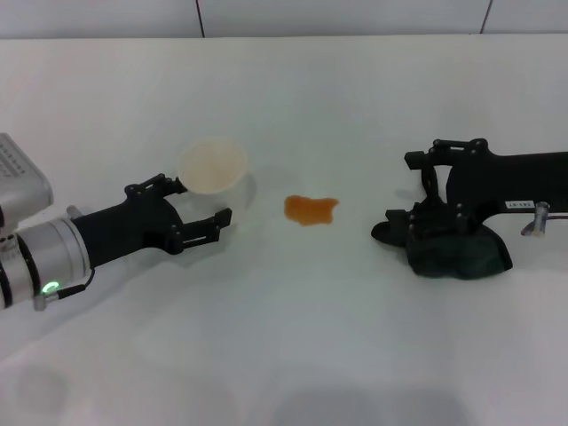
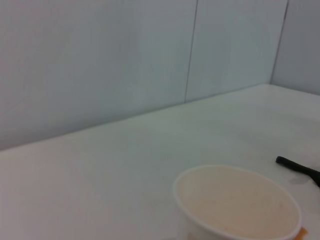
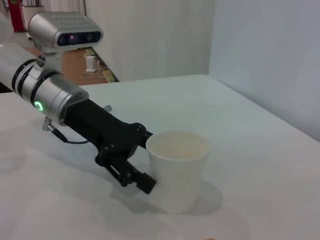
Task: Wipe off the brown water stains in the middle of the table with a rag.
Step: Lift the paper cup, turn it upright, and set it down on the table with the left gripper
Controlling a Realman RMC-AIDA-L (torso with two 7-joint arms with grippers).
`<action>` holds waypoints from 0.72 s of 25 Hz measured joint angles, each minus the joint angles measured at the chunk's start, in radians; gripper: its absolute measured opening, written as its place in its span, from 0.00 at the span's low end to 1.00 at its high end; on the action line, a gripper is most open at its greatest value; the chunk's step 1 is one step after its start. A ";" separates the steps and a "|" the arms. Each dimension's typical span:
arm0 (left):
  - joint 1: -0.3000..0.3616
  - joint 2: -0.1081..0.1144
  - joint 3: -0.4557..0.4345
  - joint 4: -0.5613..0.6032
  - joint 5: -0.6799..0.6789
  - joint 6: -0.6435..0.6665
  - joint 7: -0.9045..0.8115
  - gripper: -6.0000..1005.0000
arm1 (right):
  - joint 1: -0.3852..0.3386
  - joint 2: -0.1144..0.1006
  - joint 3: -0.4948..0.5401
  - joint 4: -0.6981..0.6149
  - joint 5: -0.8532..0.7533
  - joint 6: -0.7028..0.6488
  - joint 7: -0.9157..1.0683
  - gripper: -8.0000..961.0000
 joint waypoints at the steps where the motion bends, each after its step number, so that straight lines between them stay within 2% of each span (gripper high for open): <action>1: -0.005 0.000 0.000 -0.016 0.016 0.012 -0.026 0.87 | 0.001 0.000 0.000 0.000 0.000 0.000 0.000 0.91; 18: -0.030 0.000 0.002 -0.223 0.132 0.230 -0.265 0.87 | 0.007 0.000 0.000 -0.001 0.000 0.000 -0.004 0.91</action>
